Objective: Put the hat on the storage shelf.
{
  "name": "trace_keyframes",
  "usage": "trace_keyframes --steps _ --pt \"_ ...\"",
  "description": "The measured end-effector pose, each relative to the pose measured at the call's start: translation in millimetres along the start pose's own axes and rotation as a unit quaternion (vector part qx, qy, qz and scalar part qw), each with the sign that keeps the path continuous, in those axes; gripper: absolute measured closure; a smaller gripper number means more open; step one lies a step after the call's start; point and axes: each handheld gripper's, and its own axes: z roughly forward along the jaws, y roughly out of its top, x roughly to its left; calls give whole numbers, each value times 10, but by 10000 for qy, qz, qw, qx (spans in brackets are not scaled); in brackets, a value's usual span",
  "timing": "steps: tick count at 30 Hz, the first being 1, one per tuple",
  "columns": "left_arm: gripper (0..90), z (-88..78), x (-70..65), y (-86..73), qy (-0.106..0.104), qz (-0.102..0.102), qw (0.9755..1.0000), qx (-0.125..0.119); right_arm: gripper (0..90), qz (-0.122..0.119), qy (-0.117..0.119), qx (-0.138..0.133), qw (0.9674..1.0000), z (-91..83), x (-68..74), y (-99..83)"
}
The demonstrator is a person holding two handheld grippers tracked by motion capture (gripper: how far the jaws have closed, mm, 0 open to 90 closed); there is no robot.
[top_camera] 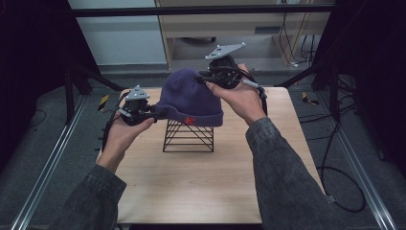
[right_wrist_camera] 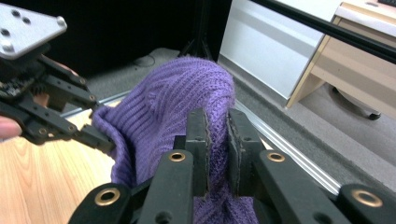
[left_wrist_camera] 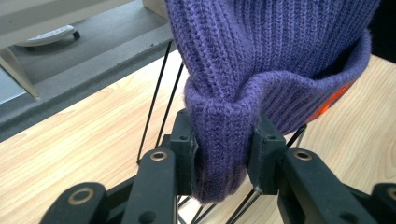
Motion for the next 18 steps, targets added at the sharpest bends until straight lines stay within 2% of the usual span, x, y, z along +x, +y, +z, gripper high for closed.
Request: trace_keyframes --steps 2,10,15,18 --pt "667 9 8 -32 -15 -32 10000 12 806 12 30 4 10000 13 1 -28" --pt "670 57 3 -127 26 71 9998 187 805 -16 98 121 9999 65 52 -113" --pt "670 87 3 -229 65 57 9998 197 805 -30 133 204 9997 103 71 -177" --pt "671 98 -2 -294 66 -33 9998 165 804 -9 157 245 9996 123 74 -223"
